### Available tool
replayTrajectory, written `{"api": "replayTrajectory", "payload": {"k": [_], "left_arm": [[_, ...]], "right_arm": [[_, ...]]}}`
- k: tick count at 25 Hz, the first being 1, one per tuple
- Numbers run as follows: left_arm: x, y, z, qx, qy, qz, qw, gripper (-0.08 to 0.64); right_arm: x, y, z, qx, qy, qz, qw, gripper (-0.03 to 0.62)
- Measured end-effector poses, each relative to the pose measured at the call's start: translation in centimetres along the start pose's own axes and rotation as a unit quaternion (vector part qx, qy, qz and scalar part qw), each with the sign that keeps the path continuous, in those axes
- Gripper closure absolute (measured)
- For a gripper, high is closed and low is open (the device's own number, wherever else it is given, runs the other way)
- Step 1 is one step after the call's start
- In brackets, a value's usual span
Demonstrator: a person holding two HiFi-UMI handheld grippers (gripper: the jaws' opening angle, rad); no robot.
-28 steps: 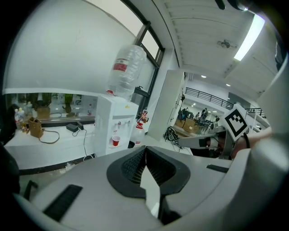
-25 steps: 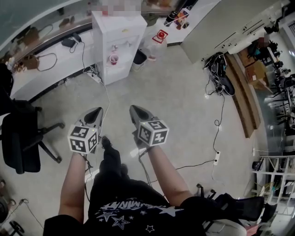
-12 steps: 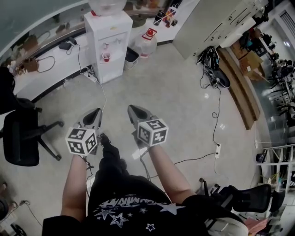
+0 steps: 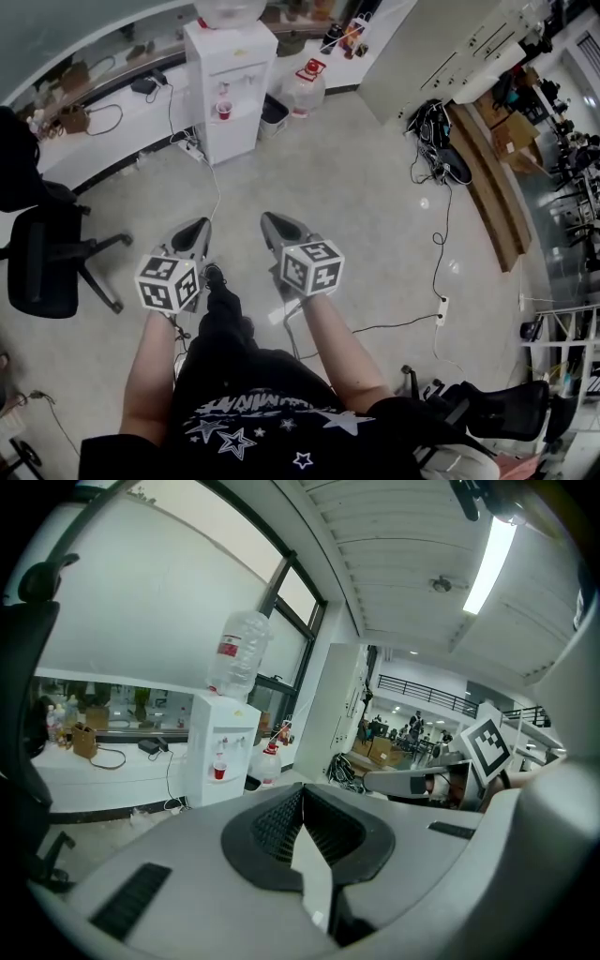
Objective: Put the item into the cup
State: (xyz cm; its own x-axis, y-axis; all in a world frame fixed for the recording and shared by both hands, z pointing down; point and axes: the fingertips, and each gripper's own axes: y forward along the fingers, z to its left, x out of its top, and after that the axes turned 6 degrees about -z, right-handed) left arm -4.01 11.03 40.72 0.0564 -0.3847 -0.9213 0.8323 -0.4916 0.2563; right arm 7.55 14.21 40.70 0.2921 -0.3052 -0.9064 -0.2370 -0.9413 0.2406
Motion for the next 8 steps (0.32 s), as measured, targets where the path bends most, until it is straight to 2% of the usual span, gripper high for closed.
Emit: {"api": "replayTrajectory", "payload": {"k": [8], "left_arm": [[1.1, 0.1, -1.2, -0.005, 0.009, -0.001, 0.9999, 0.554]], "right_arm": [[1.2, -0.5, 0.5, 0.007, -0.011, -0.002, 1.0, 0.592]]}}
